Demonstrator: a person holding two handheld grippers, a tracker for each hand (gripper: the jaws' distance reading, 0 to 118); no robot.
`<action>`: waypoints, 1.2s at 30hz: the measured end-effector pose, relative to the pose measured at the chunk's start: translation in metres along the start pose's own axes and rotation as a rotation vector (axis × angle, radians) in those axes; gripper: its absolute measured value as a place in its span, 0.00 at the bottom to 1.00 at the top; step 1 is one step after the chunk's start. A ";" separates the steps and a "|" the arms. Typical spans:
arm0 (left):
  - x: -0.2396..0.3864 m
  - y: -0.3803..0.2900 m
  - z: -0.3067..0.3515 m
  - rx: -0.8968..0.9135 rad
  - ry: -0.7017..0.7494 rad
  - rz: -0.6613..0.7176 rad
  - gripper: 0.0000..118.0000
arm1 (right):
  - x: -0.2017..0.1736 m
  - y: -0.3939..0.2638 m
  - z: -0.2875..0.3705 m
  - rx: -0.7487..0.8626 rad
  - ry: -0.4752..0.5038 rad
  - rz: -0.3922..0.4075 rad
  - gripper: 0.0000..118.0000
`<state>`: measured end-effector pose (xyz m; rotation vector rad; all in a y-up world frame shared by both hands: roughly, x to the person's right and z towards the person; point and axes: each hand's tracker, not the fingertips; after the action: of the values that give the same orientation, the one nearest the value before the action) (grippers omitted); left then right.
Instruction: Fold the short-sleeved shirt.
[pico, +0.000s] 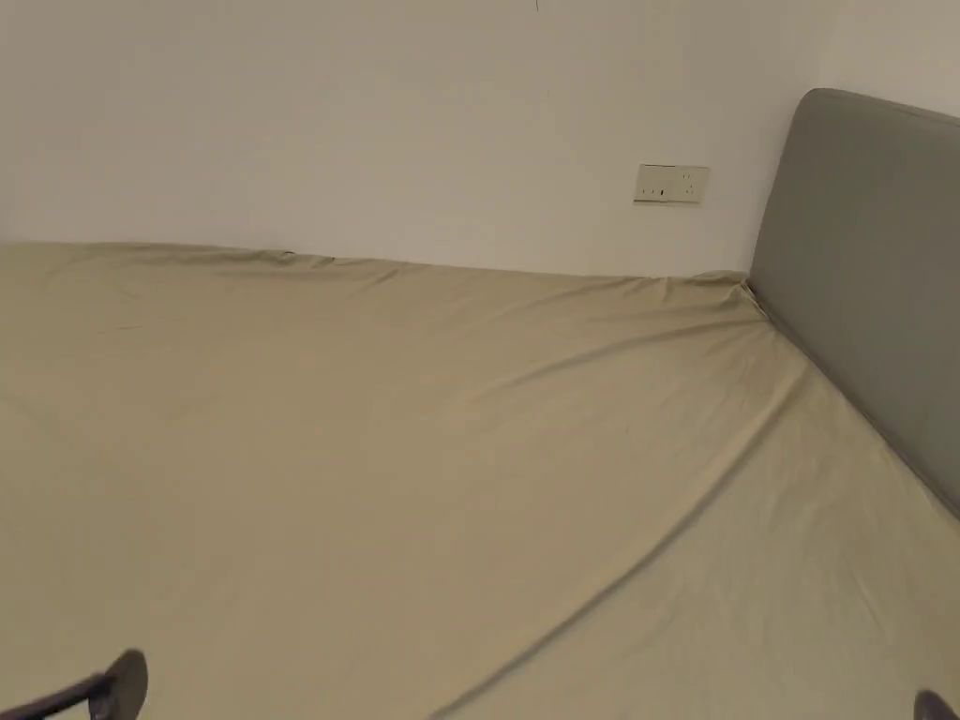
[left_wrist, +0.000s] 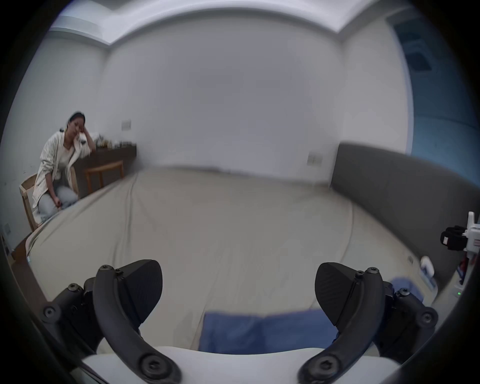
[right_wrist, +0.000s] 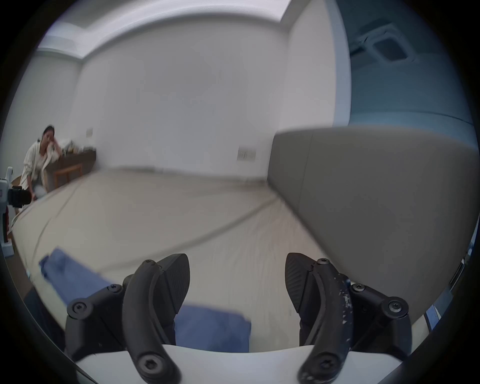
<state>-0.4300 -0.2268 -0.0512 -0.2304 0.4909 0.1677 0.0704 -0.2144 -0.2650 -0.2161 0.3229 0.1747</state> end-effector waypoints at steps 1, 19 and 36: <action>0.006 0.005 0.002 0.031 0.002 0.009 0.99 | -0.005 0.004 0.001 0.050 -0.003 -0.017 0.68; -0.131 -0.052 -0.089 -0.393 -0.238 0.555 0.00 | -0.057 -0.011 -0.034 0.067 0.125 -0.093 0.01; -0.218 -0.173 -0.166 -0.787 -0.621 1.009 0.92 | -0.094 -0.014 -0.052 -0.065 0.164 -0.062 0.01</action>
<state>-0.6564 -0.4588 -0.0572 -0.6581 -0.1491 1.3873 -0.0296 -0.2527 -0.2797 -0.3055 0.4736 0.1064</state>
